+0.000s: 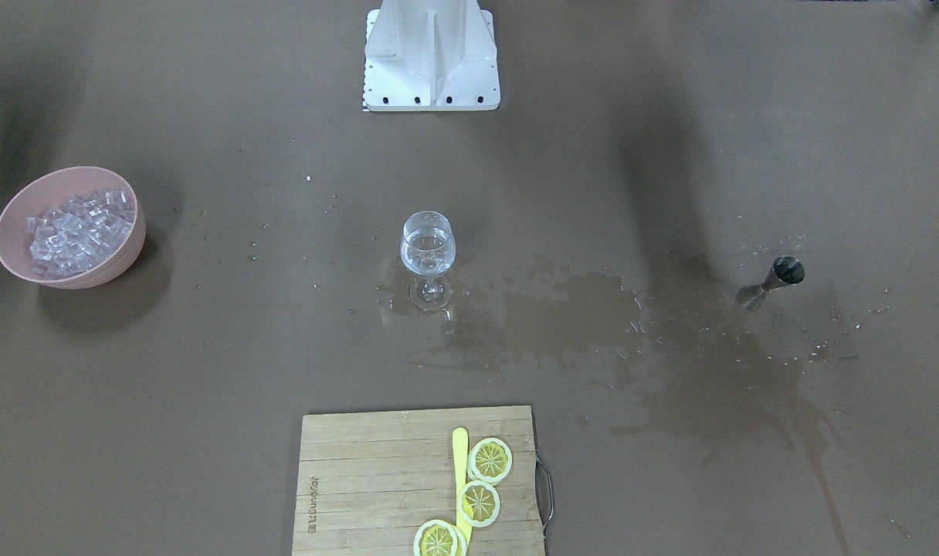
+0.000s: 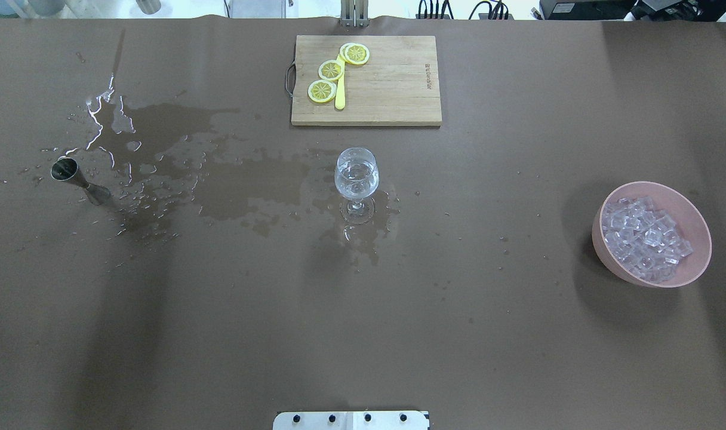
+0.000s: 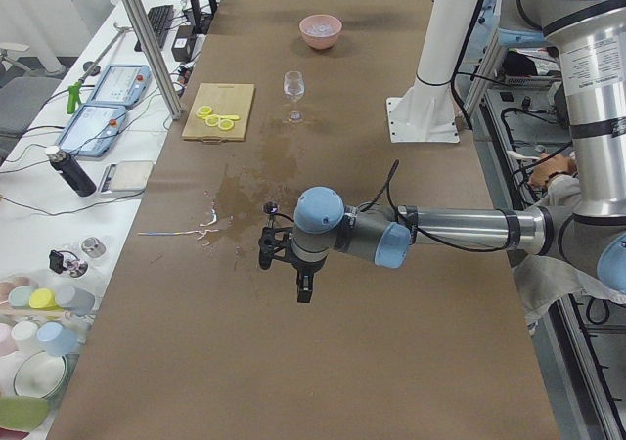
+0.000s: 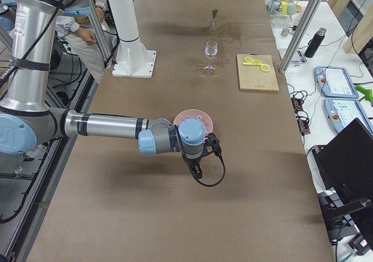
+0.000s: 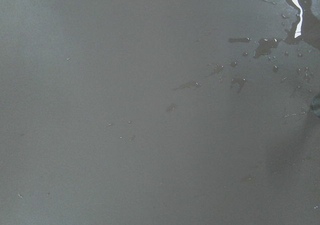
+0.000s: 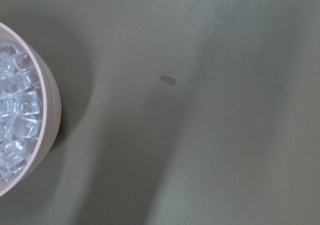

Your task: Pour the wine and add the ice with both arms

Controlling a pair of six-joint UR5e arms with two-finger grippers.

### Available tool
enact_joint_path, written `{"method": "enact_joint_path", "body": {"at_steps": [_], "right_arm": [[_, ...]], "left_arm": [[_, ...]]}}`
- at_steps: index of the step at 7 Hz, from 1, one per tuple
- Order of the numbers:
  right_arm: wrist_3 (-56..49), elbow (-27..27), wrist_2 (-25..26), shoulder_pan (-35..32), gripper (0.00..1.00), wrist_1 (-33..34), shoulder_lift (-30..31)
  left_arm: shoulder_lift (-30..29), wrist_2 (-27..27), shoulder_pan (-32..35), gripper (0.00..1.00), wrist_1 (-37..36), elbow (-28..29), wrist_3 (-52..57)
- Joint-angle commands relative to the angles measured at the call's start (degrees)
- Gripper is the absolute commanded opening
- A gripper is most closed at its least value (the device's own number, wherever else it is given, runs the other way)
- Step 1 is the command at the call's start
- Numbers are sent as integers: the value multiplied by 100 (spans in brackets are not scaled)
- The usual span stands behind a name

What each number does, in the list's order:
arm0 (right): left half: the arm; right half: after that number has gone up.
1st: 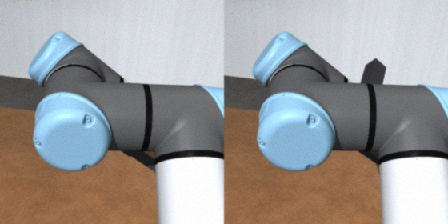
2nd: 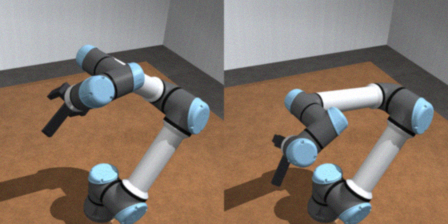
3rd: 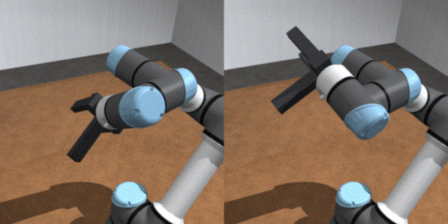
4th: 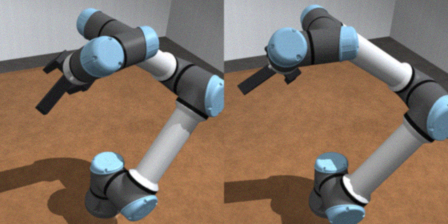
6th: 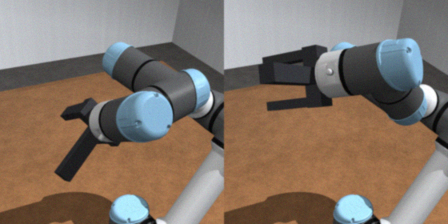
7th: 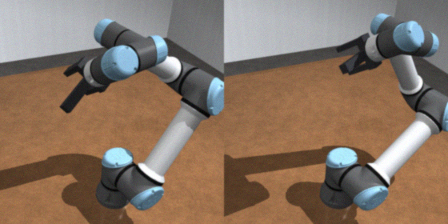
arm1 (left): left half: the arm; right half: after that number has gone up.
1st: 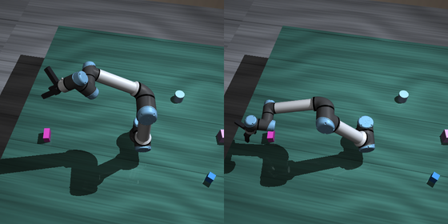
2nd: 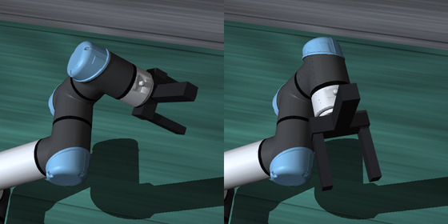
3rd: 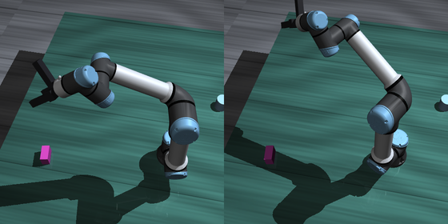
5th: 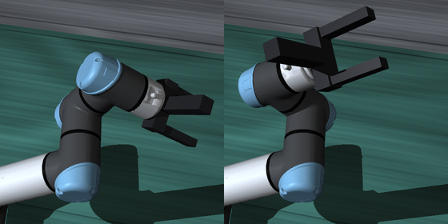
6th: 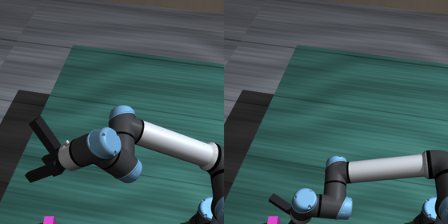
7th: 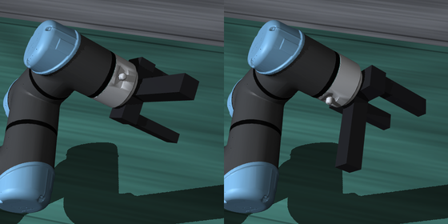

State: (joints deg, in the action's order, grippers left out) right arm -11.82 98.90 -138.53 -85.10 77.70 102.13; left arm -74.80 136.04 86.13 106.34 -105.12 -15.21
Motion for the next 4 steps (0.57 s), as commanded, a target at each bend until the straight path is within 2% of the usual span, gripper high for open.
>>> {"method": "enact_joint_path", "body": {"at_steps": [1,4], "right_arm": [[4,-45,11,2,100,0,-9],[4,33,-25,-15,100,-18,26]], "left_arm": [[0,2,-8,98,436,113,0],[-8,2,-17,98,581,264,-26]]}}
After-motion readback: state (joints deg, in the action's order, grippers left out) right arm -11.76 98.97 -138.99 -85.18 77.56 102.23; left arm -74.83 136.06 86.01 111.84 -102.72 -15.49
